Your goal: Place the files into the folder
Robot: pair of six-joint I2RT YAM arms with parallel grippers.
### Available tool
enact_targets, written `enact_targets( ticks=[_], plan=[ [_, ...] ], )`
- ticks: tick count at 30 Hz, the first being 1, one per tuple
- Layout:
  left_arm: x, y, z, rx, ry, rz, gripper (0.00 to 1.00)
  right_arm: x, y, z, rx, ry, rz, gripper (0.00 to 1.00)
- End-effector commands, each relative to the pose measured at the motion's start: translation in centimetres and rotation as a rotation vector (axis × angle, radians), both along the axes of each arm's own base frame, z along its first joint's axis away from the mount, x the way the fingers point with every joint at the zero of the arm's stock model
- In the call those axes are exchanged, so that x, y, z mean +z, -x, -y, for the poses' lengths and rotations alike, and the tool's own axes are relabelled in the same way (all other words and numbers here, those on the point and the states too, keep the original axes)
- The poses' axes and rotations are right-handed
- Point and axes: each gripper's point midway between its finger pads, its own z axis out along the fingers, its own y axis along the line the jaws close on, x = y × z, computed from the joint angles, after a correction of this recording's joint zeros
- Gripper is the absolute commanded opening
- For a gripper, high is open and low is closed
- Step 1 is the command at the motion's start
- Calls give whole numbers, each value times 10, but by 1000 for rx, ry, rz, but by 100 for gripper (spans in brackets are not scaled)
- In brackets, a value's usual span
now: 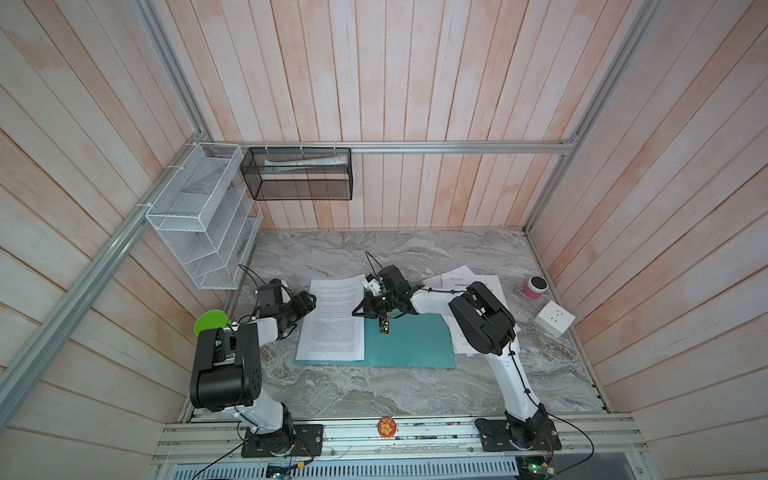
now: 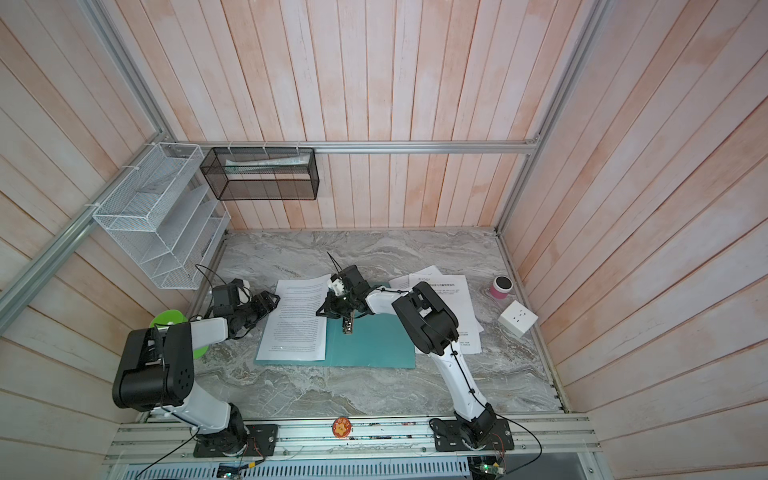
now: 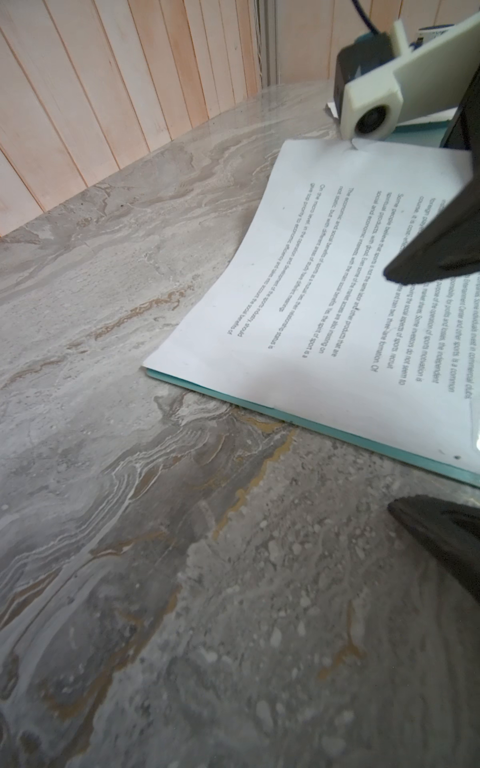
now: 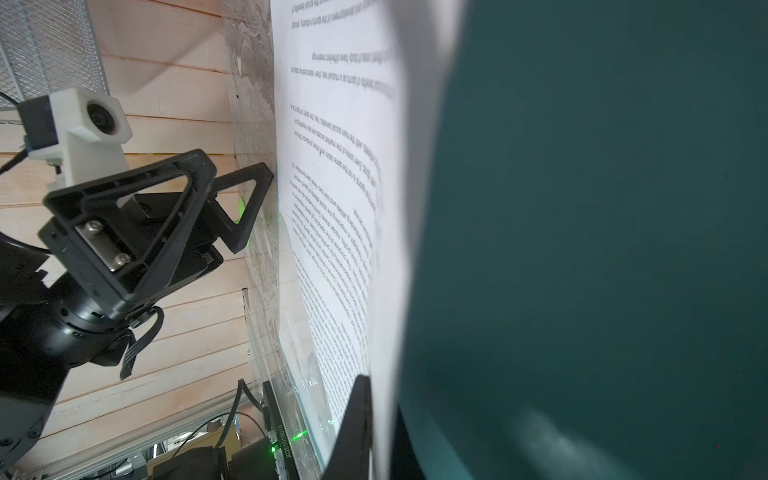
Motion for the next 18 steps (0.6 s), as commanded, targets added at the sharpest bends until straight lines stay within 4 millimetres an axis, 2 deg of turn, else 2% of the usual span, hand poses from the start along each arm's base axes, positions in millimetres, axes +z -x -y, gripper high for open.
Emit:
enact_targets(
  ticks=[1, 3, 6, 10, 15, 18],
  plan=[
    [-30, 23, 5, -2, 15, -138, 82, 0, 1, 3, 5, 49, 20, 6],
    [-29, 22, 4, 1, 11, -136, 83, 7, -6, 9, -3, 101, 65, 31],
    [-26, 24, 1, 21, -2, -126, 83, 28, -22, 21, -35, 160, 154, 50],
    [-17, 30, -3, 55, -15, -99, 83, 40, -27, 40, -31, 220, 162, 52],
    [9, 33, -2, 77, -11, -44, 83, 32, -17, 86, -58, 327, 148, 52],
    [32, 32, 2, 78, -40, 1, 83, 27, -11, 111, -90, 404, 170, 46]
  ],
)
